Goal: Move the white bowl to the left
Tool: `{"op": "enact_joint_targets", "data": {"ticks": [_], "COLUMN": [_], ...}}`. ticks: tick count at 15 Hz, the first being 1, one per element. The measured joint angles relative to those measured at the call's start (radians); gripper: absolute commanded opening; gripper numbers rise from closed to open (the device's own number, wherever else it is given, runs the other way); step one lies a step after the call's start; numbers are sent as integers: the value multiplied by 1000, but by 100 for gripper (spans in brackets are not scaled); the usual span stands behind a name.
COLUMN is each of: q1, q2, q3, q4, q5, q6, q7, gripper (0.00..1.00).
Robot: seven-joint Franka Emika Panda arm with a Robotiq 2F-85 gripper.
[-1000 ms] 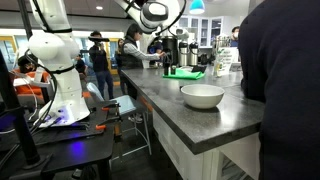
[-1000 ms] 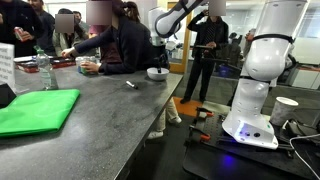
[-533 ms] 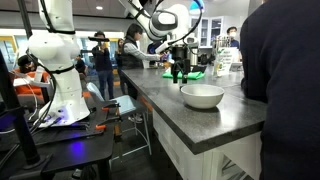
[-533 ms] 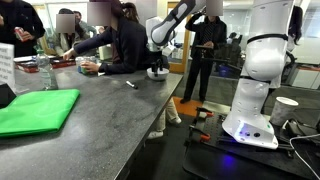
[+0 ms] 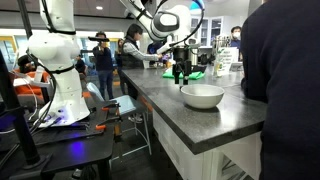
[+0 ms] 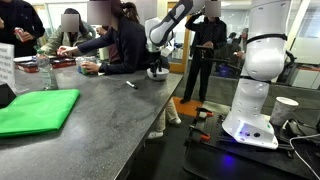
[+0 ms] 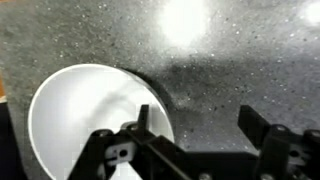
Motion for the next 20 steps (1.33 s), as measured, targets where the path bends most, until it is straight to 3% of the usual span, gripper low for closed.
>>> {"op": "enact_joint_targets", "data": {"ticks": [14,15,20], "q1": [-6,-9,-25], "q2": [20,38,162], "q3": [-6,-10,-13], "q4": [18,36,159], "q5": [-1,-2,-1], "q6": [16,27,38], "q7": [1,1,0], "gripper": [100,79,42]}}
